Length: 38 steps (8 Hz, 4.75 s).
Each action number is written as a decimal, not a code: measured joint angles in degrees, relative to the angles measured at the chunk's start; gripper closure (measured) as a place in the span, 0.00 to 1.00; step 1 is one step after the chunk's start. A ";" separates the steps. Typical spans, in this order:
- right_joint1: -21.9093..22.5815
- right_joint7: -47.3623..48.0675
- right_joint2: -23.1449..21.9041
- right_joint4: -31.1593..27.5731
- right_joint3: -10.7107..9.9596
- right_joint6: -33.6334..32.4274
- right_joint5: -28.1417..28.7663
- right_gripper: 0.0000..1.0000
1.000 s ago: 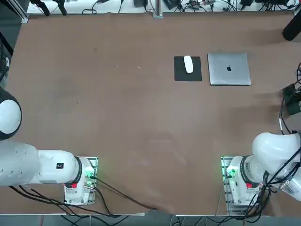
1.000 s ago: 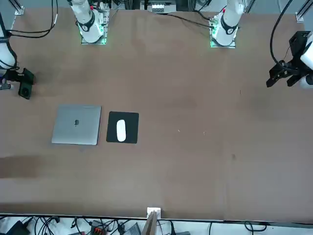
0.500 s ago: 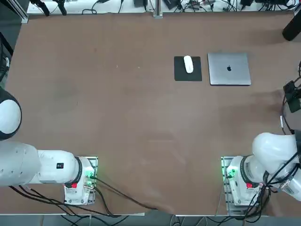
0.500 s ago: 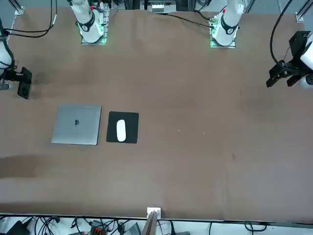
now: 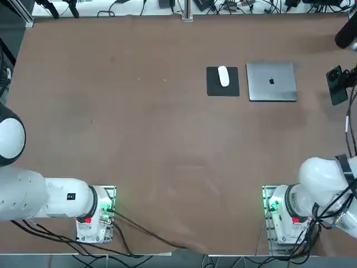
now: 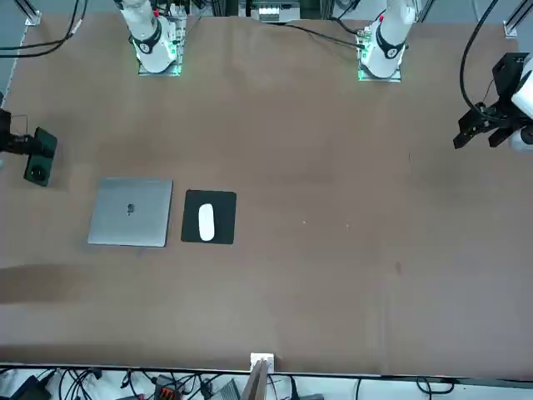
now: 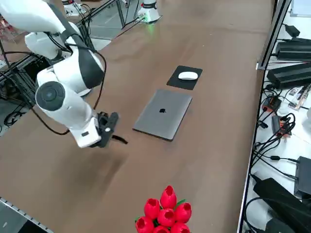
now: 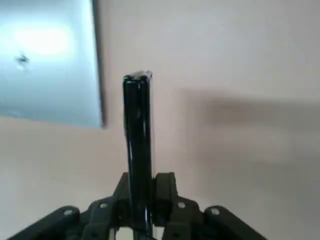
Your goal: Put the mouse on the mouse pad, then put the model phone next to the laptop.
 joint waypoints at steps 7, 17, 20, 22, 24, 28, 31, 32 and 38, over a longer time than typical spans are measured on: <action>1.29 -1.48 17.21 13.10 5.44 -3.31 4.49 0.84; 2.19 -2.77 20.56 14.51 5.47 -2.97 2.20 0.71; 2.11 -2.93 20.53 17.15 5.22 -2.26 -0.11 0.21; 1.57 -2.91 20.36 19.65 4.84 -0.37 -7.41 0.00; 0.14 -2.90 17.83 22.12 4.62 0.09 -13.92 0.00; 2.32 3.44 5.92 22.79 8.95 -14.49 -14.82 0.00; 6.79 22.92 0.20 22.60 17.05 -20.62 -14.87 0.00; 7.13 29.98 -1.11 22.53 20.89 -20.91 -14.89 0.00; 7.21 48.00 -5.84 28.42 36.28 -29.47 -15.50 0.00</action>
